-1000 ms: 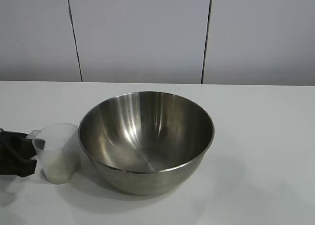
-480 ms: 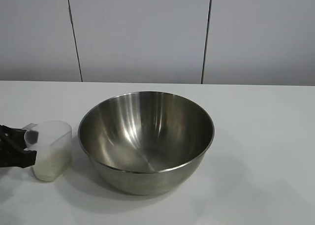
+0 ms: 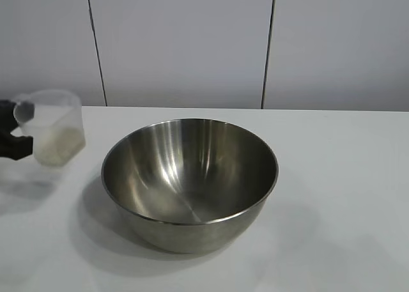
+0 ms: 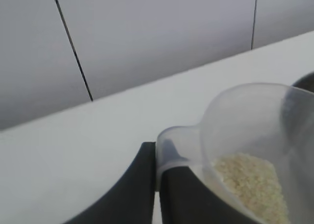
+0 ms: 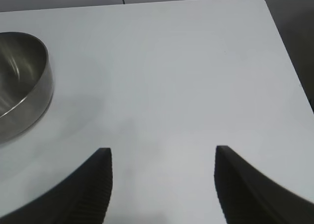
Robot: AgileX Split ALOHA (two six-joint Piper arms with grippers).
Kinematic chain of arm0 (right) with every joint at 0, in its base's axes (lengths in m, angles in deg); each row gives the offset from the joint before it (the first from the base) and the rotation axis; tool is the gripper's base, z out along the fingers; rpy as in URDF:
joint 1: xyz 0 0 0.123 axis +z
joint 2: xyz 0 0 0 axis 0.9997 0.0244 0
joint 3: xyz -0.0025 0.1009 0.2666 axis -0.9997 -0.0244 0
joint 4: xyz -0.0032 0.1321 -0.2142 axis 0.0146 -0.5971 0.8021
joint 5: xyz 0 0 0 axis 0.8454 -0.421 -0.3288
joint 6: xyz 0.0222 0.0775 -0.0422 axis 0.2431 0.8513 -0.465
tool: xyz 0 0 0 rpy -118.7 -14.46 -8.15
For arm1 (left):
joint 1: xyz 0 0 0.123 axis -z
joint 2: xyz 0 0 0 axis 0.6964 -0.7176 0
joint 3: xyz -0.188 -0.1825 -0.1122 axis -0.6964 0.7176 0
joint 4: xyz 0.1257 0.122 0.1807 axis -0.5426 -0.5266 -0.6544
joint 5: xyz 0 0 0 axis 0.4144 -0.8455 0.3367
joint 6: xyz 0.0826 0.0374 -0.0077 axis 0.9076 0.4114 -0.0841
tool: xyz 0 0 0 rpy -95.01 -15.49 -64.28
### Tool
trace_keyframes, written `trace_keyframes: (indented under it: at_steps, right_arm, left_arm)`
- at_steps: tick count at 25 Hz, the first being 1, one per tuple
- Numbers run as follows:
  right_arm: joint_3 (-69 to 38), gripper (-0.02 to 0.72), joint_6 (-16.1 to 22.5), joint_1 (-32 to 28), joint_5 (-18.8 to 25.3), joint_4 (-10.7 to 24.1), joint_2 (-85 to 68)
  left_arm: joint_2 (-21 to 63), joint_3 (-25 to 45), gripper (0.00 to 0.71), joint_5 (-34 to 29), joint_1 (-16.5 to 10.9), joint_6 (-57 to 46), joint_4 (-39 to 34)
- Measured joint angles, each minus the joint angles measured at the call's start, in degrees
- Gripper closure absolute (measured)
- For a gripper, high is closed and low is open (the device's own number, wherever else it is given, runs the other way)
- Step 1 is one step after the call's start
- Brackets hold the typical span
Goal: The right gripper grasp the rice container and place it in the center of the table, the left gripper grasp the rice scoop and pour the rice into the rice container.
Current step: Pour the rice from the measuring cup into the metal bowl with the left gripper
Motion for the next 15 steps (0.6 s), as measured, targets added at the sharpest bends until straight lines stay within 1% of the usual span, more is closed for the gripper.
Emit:
trace_keyframes:
  at_steps: [3,4,5,6,8,10,12,15]
  right_arm:
    - [0.0,0.285,0.0,0.0,0.0,0.0,0.0]
    - [0.0,0.285,0.0,0.0,0.0,0.0,0.0]
    - [0.0,0.285,0.0,0.0,0.0,0.0,0.0]
    - [0.0,0.285,0.0,0.0,0.0,0.0,0.0]
    - [0.0,0.285,0.0,0.0,0.0,0.0,0.0]
    - [0.0,0.285,0.0,0.0,0.0,0.0,0.0]
    - [0.0,0.285,0.0,0.0,0.0,0.0,0.0]
    - [0.0,0.285,0.0,0.0,0.0,0.0,0.0]
  left_arm:
    - [6.63,-3.48,0.702,-10.48,3.48,5.19,0.0]
    - [8.57,-5.13,0.702,-14.82,5.1,7.35,0.0]
    - [10.21,-6.95,0.702,-18.51,6.89,9.3,0.0]
    - [11.47,-8.86,0.702,-23.77,8.52,12.41,0.0]
    - [12.64,-12.46,0.702,-30.87,12.4,18.36,0.0]
    - [12.62,-16.16,0.702,-38.52,16.76,26.82,0.79]
    - [12.12,-18.92,0.702,-43.08,20.51,36.3,2.53]
    - [10.56,-21.77,0.702,-45.18,24.57,53.37,8.12]
